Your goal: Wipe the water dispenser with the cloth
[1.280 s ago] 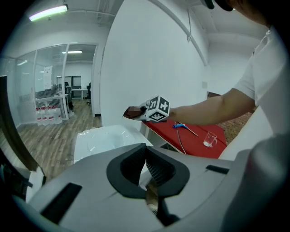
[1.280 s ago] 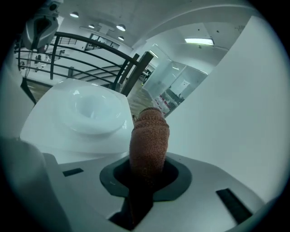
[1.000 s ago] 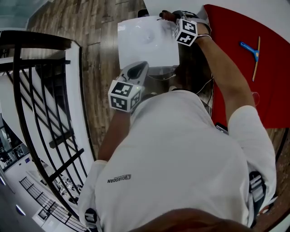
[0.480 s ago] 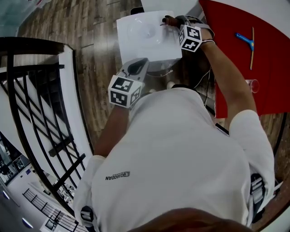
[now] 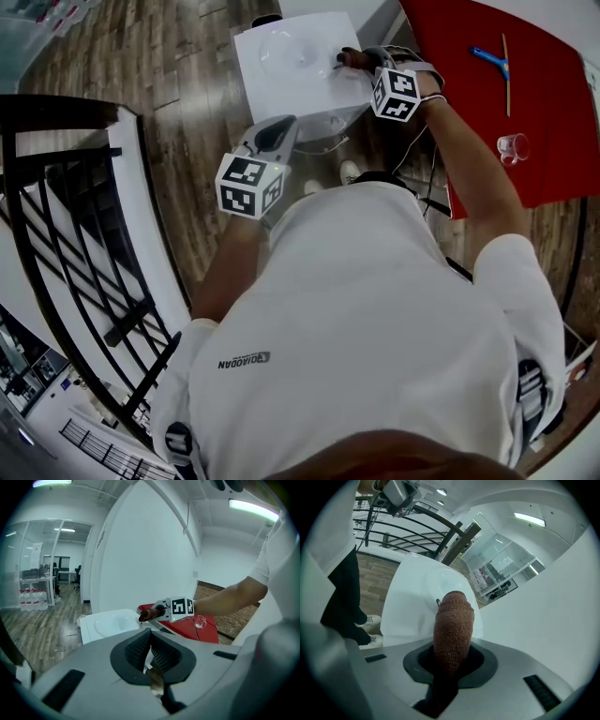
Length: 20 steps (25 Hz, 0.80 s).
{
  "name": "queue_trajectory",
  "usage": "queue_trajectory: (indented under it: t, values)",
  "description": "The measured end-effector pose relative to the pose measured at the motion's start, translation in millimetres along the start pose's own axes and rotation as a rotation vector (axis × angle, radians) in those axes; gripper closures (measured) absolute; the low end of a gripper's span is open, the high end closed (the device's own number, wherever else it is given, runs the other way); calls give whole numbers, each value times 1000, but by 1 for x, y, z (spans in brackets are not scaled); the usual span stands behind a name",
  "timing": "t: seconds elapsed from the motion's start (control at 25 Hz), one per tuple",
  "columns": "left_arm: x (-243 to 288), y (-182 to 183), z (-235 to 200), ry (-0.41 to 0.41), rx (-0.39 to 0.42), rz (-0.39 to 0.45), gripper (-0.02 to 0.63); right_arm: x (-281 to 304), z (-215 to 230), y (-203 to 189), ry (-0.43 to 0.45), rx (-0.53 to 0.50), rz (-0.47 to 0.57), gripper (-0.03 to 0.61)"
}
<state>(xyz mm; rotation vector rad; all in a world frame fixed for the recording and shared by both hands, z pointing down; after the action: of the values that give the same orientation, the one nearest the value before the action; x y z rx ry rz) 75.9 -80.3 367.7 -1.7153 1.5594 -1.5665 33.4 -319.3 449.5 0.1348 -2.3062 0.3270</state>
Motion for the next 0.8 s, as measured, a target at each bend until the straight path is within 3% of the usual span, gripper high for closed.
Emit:
queue_trajectory:
  t: [0.52, 0.68, 0.8]
  values:
    - [-22, -26, -3, -71, -2, 14, 621, -35, -56, 19, 42, -12, -51, 514]
    - [-26, -25, -3, -81, 0, 23, 621, -49, -66, 31, 55, 69, -23, 514]
    - [-26, -23, 0, -83, -5, 36, 621, -62, -73, 37, 81, 210, 27, 514]
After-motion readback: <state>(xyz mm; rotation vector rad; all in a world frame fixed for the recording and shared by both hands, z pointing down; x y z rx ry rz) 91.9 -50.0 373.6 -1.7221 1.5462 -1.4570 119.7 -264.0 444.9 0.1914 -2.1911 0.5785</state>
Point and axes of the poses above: the fingertips, and each gripper's own axes: x forward along the fingers, z to its right, y out of its top, the point moved 5 cm from there along -x, backward along the fingers, and after that the axes turned 8 degrees about -x, right-handed, at the moved point
